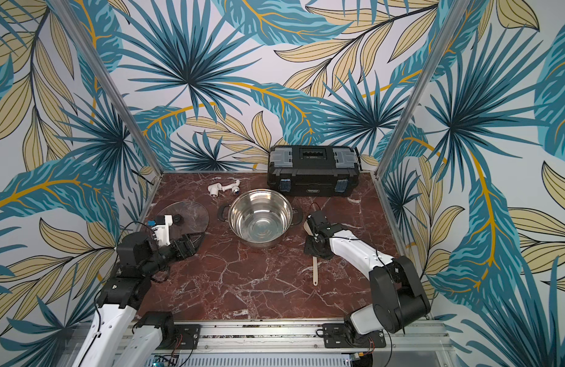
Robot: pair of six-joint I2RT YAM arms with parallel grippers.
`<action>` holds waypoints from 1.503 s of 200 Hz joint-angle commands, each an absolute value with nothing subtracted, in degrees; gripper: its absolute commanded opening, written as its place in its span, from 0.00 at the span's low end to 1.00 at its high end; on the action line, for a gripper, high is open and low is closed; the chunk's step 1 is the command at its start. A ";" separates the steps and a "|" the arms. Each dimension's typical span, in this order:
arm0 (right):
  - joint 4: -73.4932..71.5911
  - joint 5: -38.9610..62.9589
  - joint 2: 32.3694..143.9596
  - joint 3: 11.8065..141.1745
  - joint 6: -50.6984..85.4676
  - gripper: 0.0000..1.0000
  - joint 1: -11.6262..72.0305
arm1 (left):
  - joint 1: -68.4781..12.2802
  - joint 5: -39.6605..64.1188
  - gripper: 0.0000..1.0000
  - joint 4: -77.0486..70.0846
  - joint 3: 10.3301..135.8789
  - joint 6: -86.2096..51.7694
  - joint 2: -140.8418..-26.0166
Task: Stir the soup with a spoon
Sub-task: Pick up the spoon from the center of the board.
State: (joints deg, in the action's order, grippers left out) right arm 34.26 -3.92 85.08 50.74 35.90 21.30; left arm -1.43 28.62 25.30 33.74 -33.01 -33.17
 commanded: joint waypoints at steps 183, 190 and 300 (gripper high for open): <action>33.72 -9.66 94.44 52.12 39.96 0.34 22.61 | -4.30 29.14 0.89 21.37 31.79 -35.02 -31.29; 33.96 -9.46 94.23 52.04 40.35 0.30 22.68 | -4.39 29.10 0.89 21.28 31.89 -35.08 -31.31; 46.13 -12.14 78.85 54.67 45.47 0.00 22.62 | -10.85 30.85 0.89 10.34 33.55 -35.98 -34.38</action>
State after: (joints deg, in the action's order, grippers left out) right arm 41.41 -11.57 85.10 53.21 43.68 22.46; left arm -7.88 29.43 17.63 32.86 -35.88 -33.26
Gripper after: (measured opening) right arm 0.089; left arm 0.889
